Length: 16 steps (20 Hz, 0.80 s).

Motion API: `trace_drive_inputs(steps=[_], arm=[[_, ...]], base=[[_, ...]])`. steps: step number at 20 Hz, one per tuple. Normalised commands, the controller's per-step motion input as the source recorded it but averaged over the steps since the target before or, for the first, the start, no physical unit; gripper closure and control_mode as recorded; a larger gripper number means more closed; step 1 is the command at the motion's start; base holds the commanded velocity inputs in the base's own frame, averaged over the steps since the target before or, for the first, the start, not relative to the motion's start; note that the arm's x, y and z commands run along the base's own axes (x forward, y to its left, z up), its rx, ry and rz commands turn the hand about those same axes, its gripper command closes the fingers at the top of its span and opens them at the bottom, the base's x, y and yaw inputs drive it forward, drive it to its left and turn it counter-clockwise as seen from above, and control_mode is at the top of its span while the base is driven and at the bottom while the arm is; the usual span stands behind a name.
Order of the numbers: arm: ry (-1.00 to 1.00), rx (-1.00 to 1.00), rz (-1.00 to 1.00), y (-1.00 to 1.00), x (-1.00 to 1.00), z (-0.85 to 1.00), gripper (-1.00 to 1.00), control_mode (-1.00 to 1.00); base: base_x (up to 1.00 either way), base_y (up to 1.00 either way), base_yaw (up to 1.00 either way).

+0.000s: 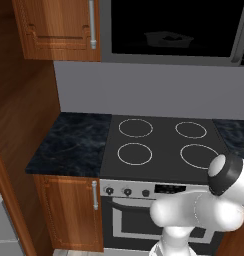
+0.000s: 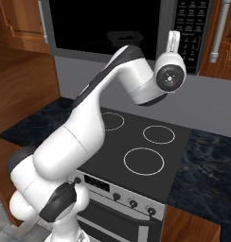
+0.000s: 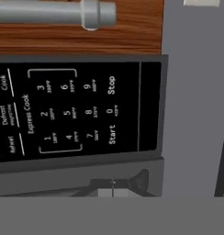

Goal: Place the tupperware containing the chicken drumstick and squash meal in the microwave. Close the microwave door and press the start button to reheat the meal.

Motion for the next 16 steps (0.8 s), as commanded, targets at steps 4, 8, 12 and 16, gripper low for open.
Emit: trace_drive_inputs(steps=[4, 8, 12, 16], arm=[[0.0, 0.04, 0.0, -0.11, 0.22, -0.08, 1.0, -1.0], [0.0, 0.04, 0.0, -0.15, 0.21, -0.06, 1.0, -1.0], [0.0, 0.04, 0.0, -0.13, 0.24, -0.05, 1.0, -1.0], [0.0, 0.04, 0.0, -0.11, 0.25, -0.01, 1.0, -1.0]], base=[[0.0, 0.0, 0.0], [0.0, 0.0, 0.0], [0.0, 0.0, 0.0], [0.0, 0.0, 0.0]])
